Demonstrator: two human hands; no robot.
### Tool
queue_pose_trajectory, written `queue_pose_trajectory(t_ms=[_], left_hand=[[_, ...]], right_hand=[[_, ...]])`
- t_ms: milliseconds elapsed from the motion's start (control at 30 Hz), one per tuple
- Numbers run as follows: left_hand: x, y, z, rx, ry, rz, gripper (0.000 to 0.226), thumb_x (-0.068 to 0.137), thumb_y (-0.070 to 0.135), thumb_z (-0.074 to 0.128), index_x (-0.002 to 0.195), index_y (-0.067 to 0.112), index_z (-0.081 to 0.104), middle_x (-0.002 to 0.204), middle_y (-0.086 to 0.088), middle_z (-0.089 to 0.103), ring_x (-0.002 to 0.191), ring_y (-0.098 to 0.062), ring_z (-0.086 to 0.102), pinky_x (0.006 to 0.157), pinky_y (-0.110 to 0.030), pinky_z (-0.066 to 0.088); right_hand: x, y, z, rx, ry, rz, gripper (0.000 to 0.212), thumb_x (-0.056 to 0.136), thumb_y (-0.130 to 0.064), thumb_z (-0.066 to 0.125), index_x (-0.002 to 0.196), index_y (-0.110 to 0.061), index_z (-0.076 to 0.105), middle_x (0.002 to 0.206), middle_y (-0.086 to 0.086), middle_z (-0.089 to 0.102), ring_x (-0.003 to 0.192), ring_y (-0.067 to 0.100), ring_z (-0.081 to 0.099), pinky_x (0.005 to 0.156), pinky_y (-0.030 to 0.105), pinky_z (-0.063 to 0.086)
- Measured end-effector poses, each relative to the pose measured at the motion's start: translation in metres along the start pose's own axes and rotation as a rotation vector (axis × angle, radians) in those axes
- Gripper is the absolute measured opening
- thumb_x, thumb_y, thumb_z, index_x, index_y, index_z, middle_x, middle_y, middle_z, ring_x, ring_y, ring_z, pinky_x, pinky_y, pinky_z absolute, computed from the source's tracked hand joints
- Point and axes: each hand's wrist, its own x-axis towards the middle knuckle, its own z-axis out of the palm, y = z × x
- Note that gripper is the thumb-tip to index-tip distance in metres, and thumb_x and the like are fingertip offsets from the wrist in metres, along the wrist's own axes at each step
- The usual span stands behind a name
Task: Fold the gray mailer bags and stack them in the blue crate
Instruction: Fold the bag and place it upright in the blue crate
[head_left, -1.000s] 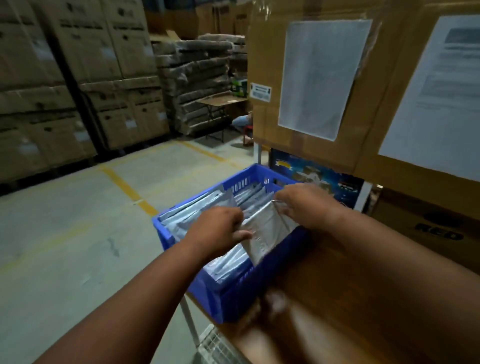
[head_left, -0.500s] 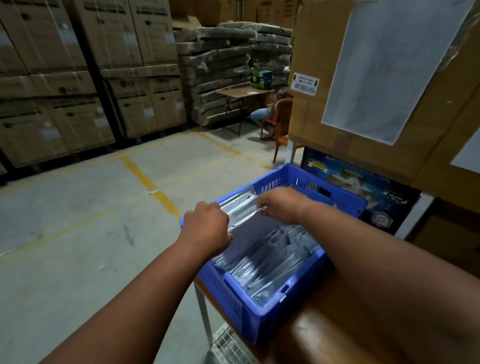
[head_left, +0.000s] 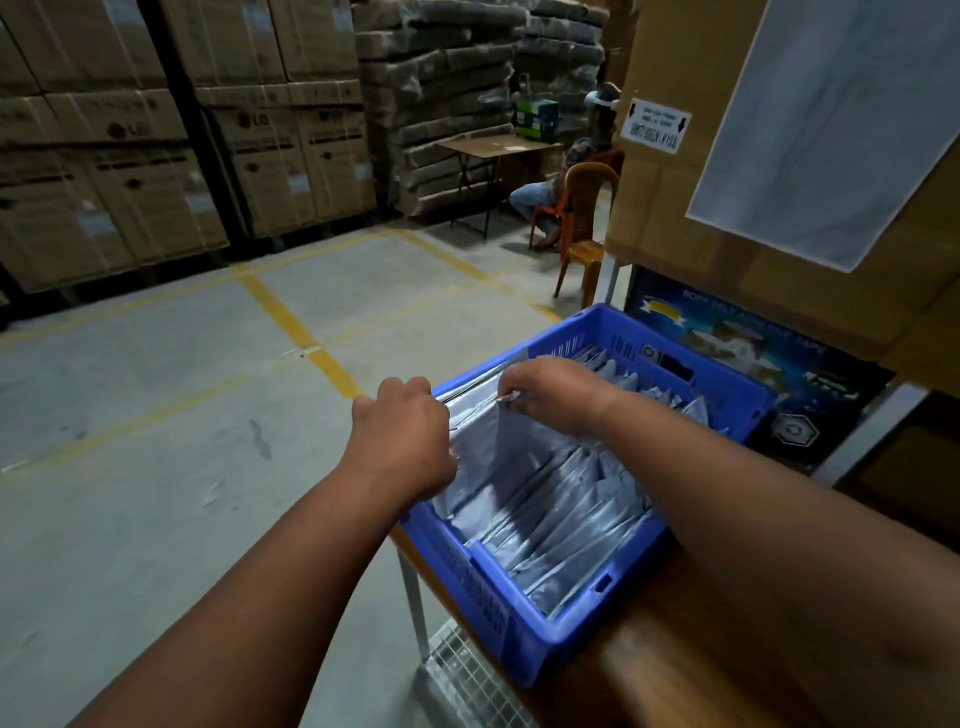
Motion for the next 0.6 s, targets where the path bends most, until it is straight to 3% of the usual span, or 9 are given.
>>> queue_pose_trajectory(t_ms=[167,400,600], left_hand=[[0.003,0.005,0.015,0.028,-0.046,0.006,0.030,0.088,0.041,0.064,0.113,0.025,0.072,0.115,0.002,0.051,0.113,-0.028,0.049,0.081,-0.041,0.033],[-0.007,0.015,0.024,0.048,-0.060,-0.014,0.028,0.085,0.037,0.063,0.110,0.027,0.071,0.119,0.001,0.051,0.119,-0.030,0.047,0.093,-0.045,0.037],[-0.019,0.048,0.005,0.017,0.096,0.051,0.038,0.082,0.052,0.067,0.112,0.030,0.065,0.121,0.000,0.052,0.117,-0.032,0.048,0.089,-0.048,0.034]], right_hand=[[-0.001,-0.003,0.009,-0.137,-0.027,-0.021,0.013,0.099,-0.037,0.069,0.112,-0.037,0.069,0.111,-0.007,0.073,0.106,0.025,0.067,0.082,0.039,0.055],[-0.009,-0.006,0.019,-0.252,0.000,-0.014,0.022,0.100,-0.044,0.064,0.122,-0.040,0.066,0.122,-0.007,0.069,0.119,0.028,0.062,0.091,0.046,0.052],[-0.042,0.000,0.000,-0.218,0.088,0.033,0.045,0.098,-0.043,0.070,0.140,-0.037,0.058,0.135,-0.004,0.055,0.128,0.025,0.049,0.100,0.049,0.048]])
